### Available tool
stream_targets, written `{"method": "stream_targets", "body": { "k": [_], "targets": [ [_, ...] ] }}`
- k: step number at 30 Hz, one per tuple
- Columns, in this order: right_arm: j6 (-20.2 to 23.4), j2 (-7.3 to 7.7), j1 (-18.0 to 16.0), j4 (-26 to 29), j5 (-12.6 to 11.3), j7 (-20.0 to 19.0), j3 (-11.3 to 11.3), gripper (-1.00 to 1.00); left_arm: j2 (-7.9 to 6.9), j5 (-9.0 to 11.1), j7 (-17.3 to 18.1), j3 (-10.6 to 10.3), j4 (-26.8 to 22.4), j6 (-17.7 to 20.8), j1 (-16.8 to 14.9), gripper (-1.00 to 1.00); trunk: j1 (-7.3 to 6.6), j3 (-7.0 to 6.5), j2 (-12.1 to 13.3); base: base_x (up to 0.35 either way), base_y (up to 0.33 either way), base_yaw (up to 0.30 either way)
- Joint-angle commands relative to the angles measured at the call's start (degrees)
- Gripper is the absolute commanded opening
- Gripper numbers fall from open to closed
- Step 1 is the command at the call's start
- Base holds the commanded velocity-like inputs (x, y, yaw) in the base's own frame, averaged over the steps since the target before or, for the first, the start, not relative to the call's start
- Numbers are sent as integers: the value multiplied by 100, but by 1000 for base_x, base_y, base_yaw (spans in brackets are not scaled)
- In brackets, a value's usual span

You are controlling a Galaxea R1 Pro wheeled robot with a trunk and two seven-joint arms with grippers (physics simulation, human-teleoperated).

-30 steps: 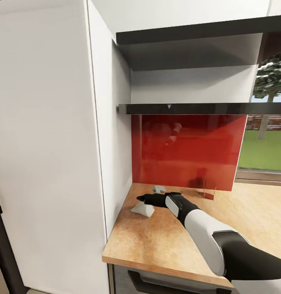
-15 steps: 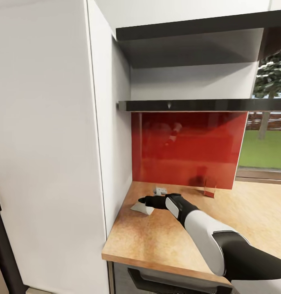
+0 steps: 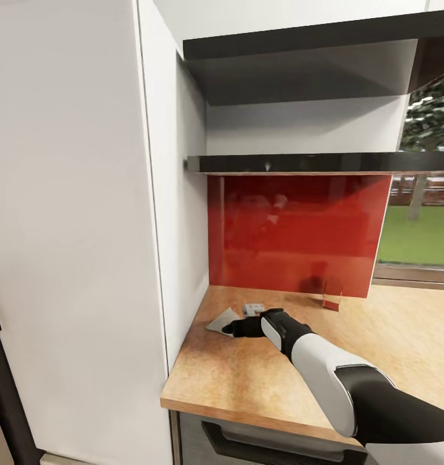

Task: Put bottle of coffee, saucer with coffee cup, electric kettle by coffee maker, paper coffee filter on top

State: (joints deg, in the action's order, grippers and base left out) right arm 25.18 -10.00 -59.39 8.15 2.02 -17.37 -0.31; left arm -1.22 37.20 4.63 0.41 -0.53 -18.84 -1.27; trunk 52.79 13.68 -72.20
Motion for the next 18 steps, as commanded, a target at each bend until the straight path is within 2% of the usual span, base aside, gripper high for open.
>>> {"method": "stream_targets", "body": {
  "k": [1, 8, 18],
  "targets": [
    [32, 0, -2, 11, 33, -18, -4, 100, -1, 50, 47, 3, 9, -14, -5, 100, 0, 8, -5, 0, 0, 0],
    [39, 0, -2, 11, 69, -21, -4, 100, -1, 50, 47, -3, 9, -15, -5, 100, 0, 8, -5, 0, 26, 0],
    [33, 0, -2, 11, 78, -21, -4, 100, 7, 50, 47, -6, 9, -15, -5, 100, 0, 8, -5, 52, 115, 0]
  ]
}}
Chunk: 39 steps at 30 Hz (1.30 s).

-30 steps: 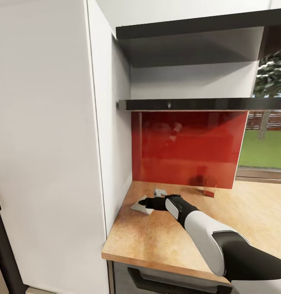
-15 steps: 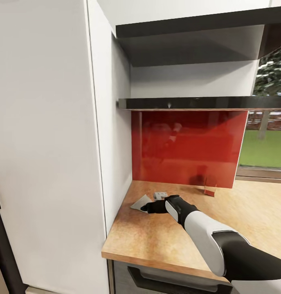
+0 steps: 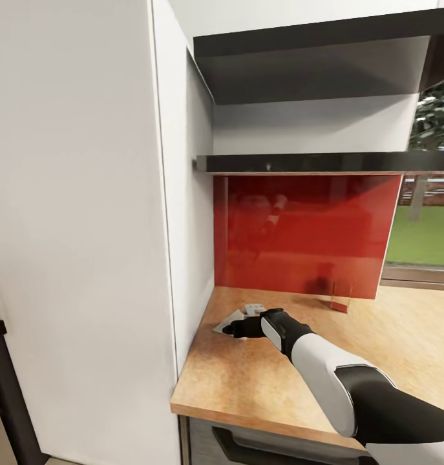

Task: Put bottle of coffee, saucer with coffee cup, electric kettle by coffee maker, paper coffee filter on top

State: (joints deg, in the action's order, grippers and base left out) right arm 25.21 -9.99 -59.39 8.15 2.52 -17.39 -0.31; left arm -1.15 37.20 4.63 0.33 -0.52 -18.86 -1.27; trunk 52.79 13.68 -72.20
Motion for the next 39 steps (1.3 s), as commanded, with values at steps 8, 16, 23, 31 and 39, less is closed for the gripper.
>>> {"method": "stream_targets", "body": {
  "k": [8, 16, 23, 31, 39],
  "targets": [
    [28, 0, -2, 18, 29, -19, -1, 100, 1, 43, 47, -5, 10, -13, -5, 100, 1, 8, -5, 4, 7, 0],
    [33, 0, -2, 26, 29, -19, 12, 100, 8, 42, 47, -7, 9, -13, -5, 100, 1, 8, -5, 0, 0, 0],
    [-4, 0, -2, 28, 29, -25, 5, -100, 9, 42, 47, -7, 11, -11, -5, 100, 1, 8, -5, 0, 0, 0],
    [0, 0, -2, 28, 29, -27, 12, -100, 11, 42, 47, -7, 9, -7, -5, 100, 1, 8, -5, 0, 0, 0],
    [9, 0, -2, 28, 29, -28, 13, -100, 44, 42, 47, -9, 9, -6, -5, 100, 1, 8, -5, 0, 0, 0]
  ]
}}
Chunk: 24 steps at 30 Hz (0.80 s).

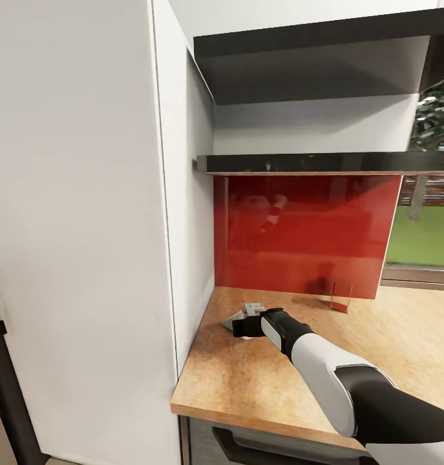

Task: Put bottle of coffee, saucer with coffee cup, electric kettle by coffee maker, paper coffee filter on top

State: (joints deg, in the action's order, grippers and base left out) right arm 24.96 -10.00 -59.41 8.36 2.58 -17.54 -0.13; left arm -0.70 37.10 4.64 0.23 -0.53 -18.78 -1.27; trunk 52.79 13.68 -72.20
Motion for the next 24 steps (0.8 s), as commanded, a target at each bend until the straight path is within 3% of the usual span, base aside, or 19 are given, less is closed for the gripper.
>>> {"method": "stream_targets", "body": {
  "k": [1, 15, 24],
  "targets": [
    [35, 0, -1, 8, 23, -13, -5, -100, -1, 52, 46, -1, 9, -13, -5, 100, 0, 8, -5, 0, 0, 0],
    [37, 0, -1, 8, 23, -44, -5, -100, 0, 52, 46, -5, 9, -21, -5, 100, 0, 8, -5, 0, 0, 0],
    [23, 0, -1, 8, 23, -82, -5, -100, 0, 52, 46, -5, 9, -19, -5, 100, -197, -153, 356, 0, 0, 0]
  ]
}}
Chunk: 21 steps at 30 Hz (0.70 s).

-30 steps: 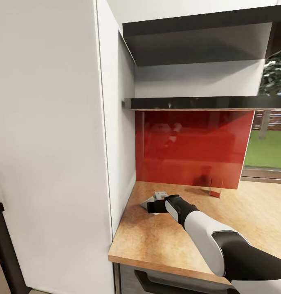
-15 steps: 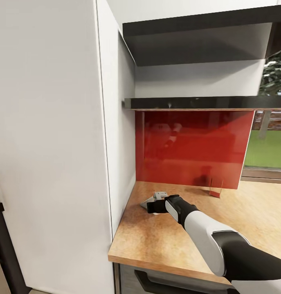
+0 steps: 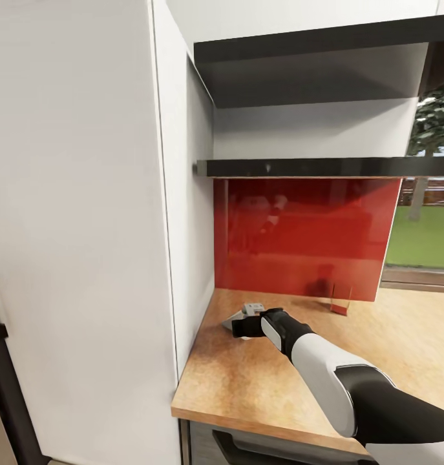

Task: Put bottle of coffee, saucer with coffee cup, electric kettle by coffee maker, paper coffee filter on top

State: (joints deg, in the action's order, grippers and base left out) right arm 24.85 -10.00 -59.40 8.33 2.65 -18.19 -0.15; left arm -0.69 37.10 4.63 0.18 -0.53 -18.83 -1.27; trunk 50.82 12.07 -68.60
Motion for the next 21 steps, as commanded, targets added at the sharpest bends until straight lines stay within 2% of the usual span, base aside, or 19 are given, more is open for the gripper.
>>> {"method": "stream_targets", "body": {
  "k": [1, 7, 16, 19, 21],
  "targets": [
    [32, 0, -2, 11, 16, -24, -3, -100, -1, 52, 46, 0, 9, -14, -5, 100, -22, -11, 36, 0, 0, 0],
    [29, 0, -9, 51, 19, -104, -3, -100, -1, 52, 46, 0, 5, -15, -5, 100, -154, -118, 277, 0, 0, 0],
    [94, 0, -11, 97, 23, -466, -6, -100, -1, 48, 46, 0, 1, -15, -5, 100, -352, -280, 638, 0, 0, 0],
    [239, 0, -11, 141, -1, -504, -24, -100, -1, 45, 46, 0, 0, -30, -5, 100, -418, -334, 758, 0, 0, 0],
    [467, 0, -11, 377, -26, -556, -27, -100, -1, 44, 46, 0, 0, -47, -5, 100, -461, -370, 839, 0, 0, 0]
  ]
}}
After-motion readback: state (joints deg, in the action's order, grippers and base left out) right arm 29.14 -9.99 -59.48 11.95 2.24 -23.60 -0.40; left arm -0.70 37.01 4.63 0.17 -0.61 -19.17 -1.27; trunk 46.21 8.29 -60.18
